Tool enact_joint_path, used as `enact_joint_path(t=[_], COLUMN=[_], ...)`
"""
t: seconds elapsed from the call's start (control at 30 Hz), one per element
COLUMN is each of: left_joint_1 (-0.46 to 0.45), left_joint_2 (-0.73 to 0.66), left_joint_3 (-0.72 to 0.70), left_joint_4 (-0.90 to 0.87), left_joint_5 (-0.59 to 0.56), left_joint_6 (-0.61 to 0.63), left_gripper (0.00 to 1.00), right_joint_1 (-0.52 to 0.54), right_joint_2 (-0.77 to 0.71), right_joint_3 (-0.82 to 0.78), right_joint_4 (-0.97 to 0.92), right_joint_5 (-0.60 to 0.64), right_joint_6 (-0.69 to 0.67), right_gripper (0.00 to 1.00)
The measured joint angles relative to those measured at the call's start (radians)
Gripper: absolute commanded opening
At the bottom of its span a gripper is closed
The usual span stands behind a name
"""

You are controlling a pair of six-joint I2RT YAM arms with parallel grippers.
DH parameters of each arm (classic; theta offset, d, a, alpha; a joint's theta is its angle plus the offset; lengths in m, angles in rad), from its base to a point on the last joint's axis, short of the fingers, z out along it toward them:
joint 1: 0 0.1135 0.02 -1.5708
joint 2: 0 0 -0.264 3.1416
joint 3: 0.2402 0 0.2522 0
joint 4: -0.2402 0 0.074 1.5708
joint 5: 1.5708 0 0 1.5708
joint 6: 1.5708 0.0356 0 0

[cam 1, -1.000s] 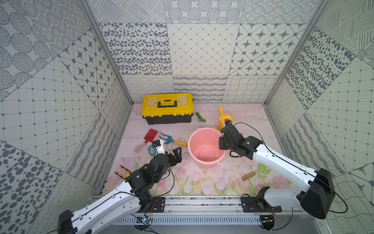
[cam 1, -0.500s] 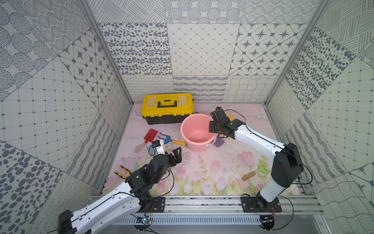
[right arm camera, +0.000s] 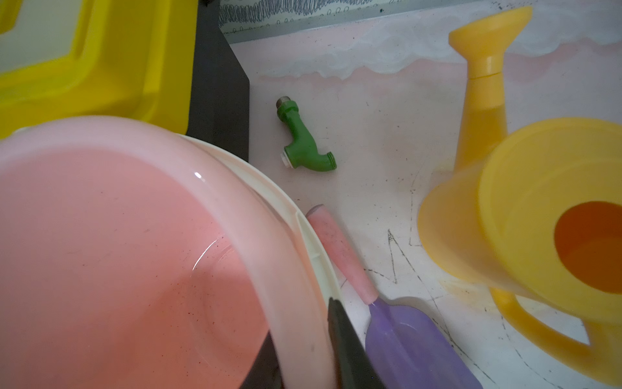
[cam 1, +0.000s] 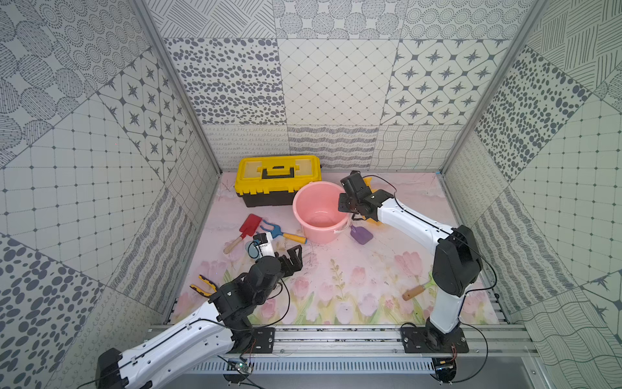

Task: Organize the gardening tools
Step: Move the container to the center of the board.

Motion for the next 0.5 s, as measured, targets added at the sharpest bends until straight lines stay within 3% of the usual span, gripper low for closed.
enact_joint_path(t=[0.07,0.13,0.2,0.37,0.5], left_joint_1=[0.0,0.0,0.0,0.0,0.0], left_joint_2=[0.002,0.006,0.01,0.014,0.01], left_joint_3=[0.0,0.0,0.0,0.0,0.0], left_joint_4=[0.0,0.0,0.0,0.0,0.0], left_joint_5=[0.0,0.0,0.0,0.0,0.0], left_joint_6=[0.0,0.0,0.0,0.0,0.0], left_gripper=[0.99,1.0,0.99,0.99,0.99], right_joint_1=[0.0,-0.003,-0.006,-0.015,-0.04], right_joint_2=[0.0,-0.003,-0.012,-0.129,-0.281], right_joint_3=[0.0,-0.002,-0.005,-0.072,-0.155], right_joint_4=[0.003,0.013,0.018,0.026,0.035], right_joint_5=[0.002,0.006,0.006,0.013,0.027], right_joint_6=[-0.002,-0.011,-0.014,-0.026,-0.046], right_gripper=[0.37,0.55,0.65,0.7,0.68])
